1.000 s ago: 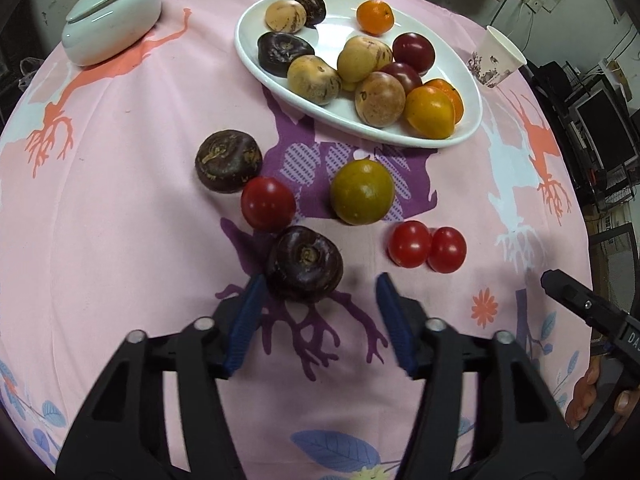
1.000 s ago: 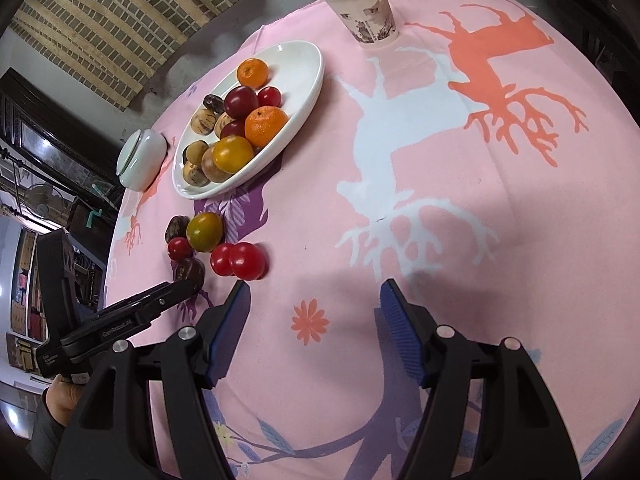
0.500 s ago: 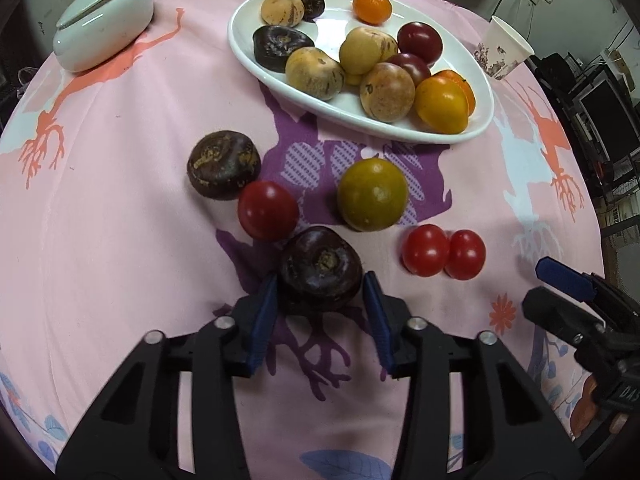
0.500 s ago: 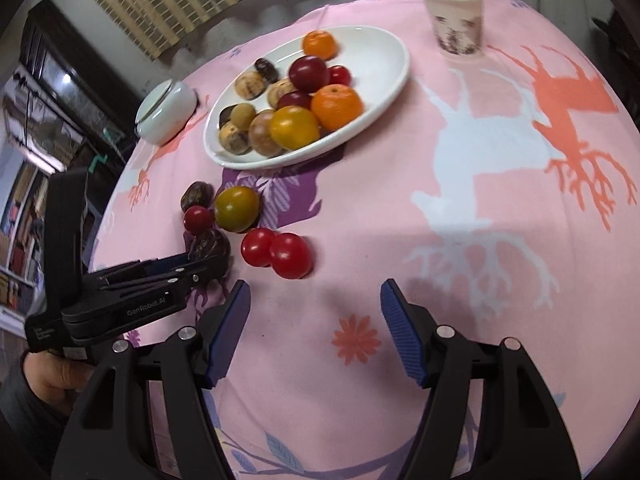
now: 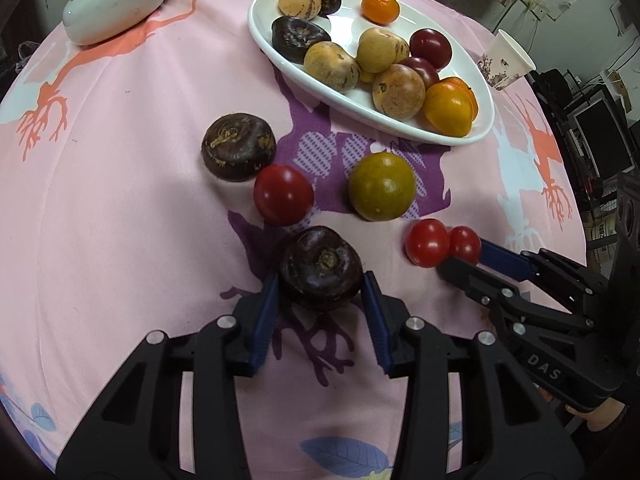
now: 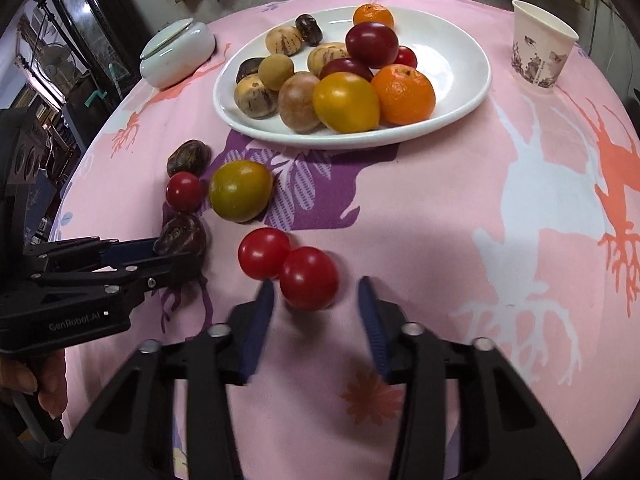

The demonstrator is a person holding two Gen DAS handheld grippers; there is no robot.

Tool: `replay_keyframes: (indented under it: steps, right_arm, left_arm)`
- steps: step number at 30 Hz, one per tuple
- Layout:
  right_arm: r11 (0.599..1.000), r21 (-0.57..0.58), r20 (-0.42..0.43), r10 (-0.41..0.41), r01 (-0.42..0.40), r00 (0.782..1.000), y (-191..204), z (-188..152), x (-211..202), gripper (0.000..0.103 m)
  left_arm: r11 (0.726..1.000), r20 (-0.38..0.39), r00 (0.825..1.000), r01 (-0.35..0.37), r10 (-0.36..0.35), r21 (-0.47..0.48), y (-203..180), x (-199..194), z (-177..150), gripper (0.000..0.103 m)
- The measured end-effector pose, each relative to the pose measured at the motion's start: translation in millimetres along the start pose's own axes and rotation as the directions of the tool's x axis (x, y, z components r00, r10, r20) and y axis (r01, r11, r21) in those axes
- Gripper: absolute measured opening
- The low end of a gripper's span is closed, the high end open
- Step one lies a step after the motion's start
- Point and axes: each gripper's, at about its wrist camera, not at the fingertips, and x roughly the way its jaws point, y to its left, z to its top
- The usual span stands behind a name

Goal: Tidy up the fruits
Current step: 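Grasp another dark purple mangosteen with the left tool while the right tool grasps a red cherry tomato, then place the mangosteen on the plate with the left tool while the right tool drops the cherry tomato there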

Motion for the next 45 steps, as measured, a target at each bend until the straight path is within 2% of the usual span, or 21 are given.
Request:
replay_keyframes:
  steps: [2,8,13,20,27,33,39,45]
  right_arm:
    - [1.0,-0.007,0.004,0.002,-0.002,1.0,1,1,1,0.029]
    - [0.998,0.041,0.007,0.046,-0.046,0.999,-5,-2,-7,0.029]
    - [0.995,0.077,0.034,0.066,-0.068,0.997,-13,-7,-28,0.029]
    - [0.99,0.105,0.116,0.08,-0.093,0.99,-23,-1,-64,0.029]
    - [0.985,0.126,0.234,0.083,-0.115,0.969,-35,41,-90,0.029]
    - [0.987,0.117,0.281,0.076,-0.113,0.957,-40,79,-89,0.029]
    - [0.985,0.132,0.289,0.07,-0.112,0.955,-51,109,-69,0.029]
    - [0.977,0.174,0.264,0.073,-0.122,0.962,-64,118,-47,0.029]
  left_arm:
    - [1.0,0.001,1.0,-0.007,0.007,0.008,-1,0,0,0.042]
    - [0.999,0.006,1.0,-0.015,0.014,0.047,-6,-8,-3,0.042]
    - [1.0,0.01,1.0,0.012,-0.012,0.023,-3,-18,-4,0.042]
    - [0.998,0.08,0.996,0.048,-0.051,0.04,-10,-54,9,0.042]
    - [0.996,0.159,0.983,0.081,-0.088,0.048,-17,-81,51,0.042]
    - [0.994,0.19,0.977,0.088,-0.099,0.064,-25,-79,87,0.042]
    - [0.995,0.187,0.978,0.084,-0.094,0.061,-28,-59,118,0.042]
    - [0.996,0.164,0.983,0.075,-0.081,0.046,-23,-36,130,0.042]
